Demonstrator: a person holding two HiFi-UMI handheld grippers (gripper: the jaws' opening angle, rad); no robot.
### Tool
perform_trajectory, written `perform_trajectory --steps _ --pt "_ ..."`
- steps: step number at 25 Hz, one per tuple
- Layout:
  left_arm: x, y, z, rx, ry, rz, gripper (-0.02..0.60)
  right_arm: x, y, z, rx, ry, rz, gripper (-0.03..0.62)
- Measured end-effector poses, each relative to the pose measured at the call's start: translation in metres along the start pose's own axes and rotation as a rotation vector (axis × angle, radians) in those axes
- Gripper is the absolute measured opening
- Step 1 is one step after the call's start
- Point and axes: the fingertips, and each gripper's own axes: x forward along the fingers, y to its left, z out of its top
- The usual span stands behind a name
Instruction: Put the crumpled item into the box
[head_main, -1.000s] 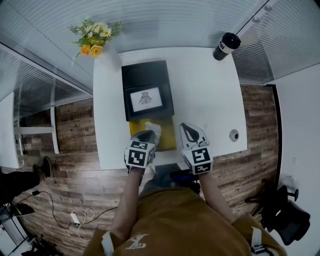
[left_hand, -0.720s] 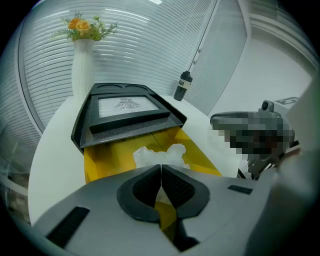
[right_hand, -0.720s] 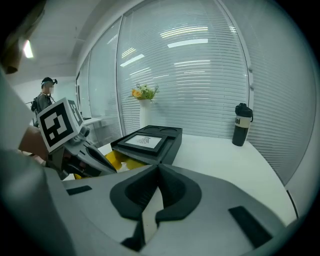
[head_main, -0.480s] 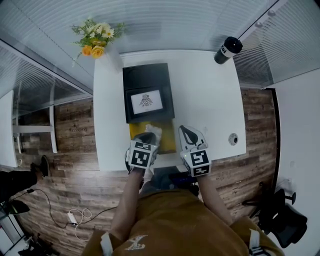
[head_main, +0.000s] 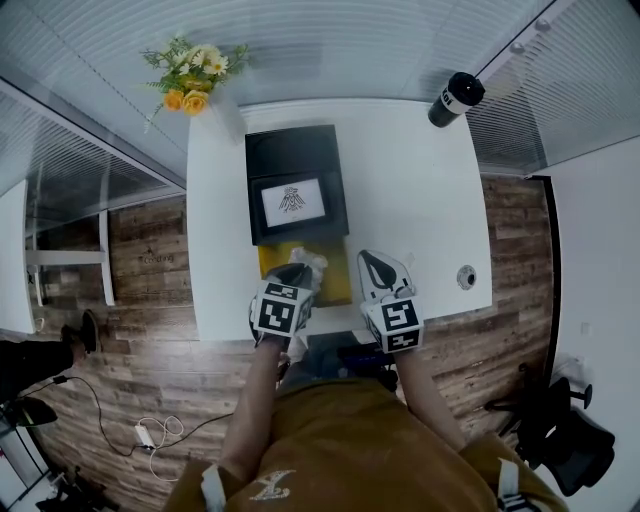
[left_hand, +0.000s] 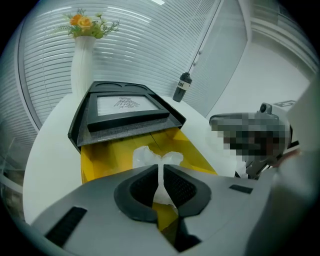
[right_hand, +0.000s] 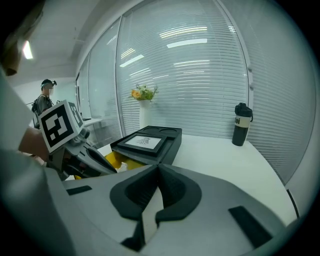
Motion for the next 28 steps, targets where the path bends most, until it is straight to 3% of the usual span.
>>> perform_trajectory --steps 7,19,28 --pt "-0.003 -0.001 0.000 -0.016 -0.015 -0.014 0.059 -0.004 0.003 0.000 0.001 0.005 -0.005 0.012" --pt "-0.028 0.010 0.021 -0.040 -0.139 0.002 0.034 -0.010 0.014 0.016 -0.009 -0.025 0.009 0.012" --pt "-0.061 0.019 0.049 -0.067 -0.291 0.032 0.025 -0.016 0.020 0.030 -0.030 -0.070 0.016 0.012"
